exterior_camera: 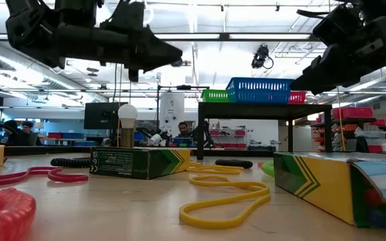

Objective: Pick & Place Office Desk Supplies
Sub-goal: Put the yellow rubber band into the green bin

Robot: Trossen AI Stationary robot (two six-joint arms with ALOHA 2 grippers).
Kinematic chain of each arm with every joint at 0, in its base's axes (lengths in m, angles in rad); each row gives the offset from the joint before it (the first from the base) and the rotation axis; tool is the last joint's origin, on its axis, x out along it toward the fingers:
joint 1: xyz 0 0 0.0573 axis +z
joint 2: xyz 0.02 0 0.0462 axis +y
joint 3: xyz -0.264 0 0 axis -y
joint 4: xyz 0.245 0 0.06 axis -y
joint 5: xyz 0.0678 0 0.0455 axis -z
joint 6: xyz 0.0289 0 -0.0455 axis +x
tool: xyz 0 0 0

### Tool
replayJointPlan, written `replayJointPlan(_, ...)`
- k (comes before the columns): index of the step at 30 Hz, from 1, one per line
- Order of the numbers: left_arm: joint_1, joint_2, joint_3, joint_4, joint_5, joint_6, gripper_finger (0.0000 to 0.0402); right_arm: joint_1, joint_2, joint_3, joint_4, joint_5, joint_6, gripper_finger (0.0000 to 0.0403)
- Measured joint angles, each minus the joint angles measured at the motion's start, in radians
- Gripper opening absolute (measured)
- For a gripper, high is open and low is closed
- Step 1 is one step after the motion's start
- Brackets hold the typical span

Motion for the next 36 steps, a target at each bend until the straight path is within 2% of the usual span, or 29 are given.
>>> replayJointPlan(2,0.004,0.0,0.017,0.002,-0.01,0.007,0.0073,0.0,0.0,0.0,0.0,0.0,-0.003,0.0011)
replayJointPlan(4,0.022,0.0,0.051,-0.029,-0.003,-0.092,0.0073,0.0,0.0,0.0,0.0,0.0,-0.007,0.0011)
replayJointPlan(6,0.046,0.0,0.095,-0.09,0.043,-0.216,0.0073,0.0,0.0,0.0,0.002,-0.002,-0.007,0.0011)
replayJointPlan(8,0.064,0.003,0.166,-0.177,0.111,-0.253,0.0073,0.0,0.0,0.0,0.007,-0.004,-0.007,0.0011)
replayJointPlan(12,0.033,0.052,0.324,-0.429,0.25,-0.138,0.006,0.0,0.0,0.0,0.017,-0.004,-0.007,0.0011)
replayJointPlan(14,0.015,0.086,0.4,-0.565,0.255,-0.147,0.0042,0.0,0.0,0.0,0.02,-0.004,-0.007,0.0011)
replayJointPlan(17,0.015,0.13,0.527,-0.867,0.246,-0.23,0.0013,0.0,0.0,0.0,0.029,-0.004,-0.007,0.0011)
replayJointPlan(19,0.013,0.154,0.578,-1.064,0.214,-0.235,0.0007,0.0,0.0,0.0,0.03,-0.004,-0.007,0.0011)
replayJointPlan(21,0.015,0.185,0.617,-1.163,0.213,-0.248,0.0009,0.0,0.0,0.0,0.03,-0.004,-0.008,0.0011)
replayJointPlan(24,0.016,0.209,0.645,-1.268,0.238,-0.253,0.0034,0.0,0.0,0.0,0.03,-0.004,-0.007,0.0011)
replayJointPlan(28,0.041,0.258,0.642,-1.406,0.29,-0.183,0.0084,0.0,0.0,0.0,0.03,-0.004,-0.007,0.0011)
replayJointPlan(36,0.072,0.346,0.643,-1.449,0.323,0.14,0.0161,0.0,0.0,0.0,0.032,-0.003,-0.007,0.0011)
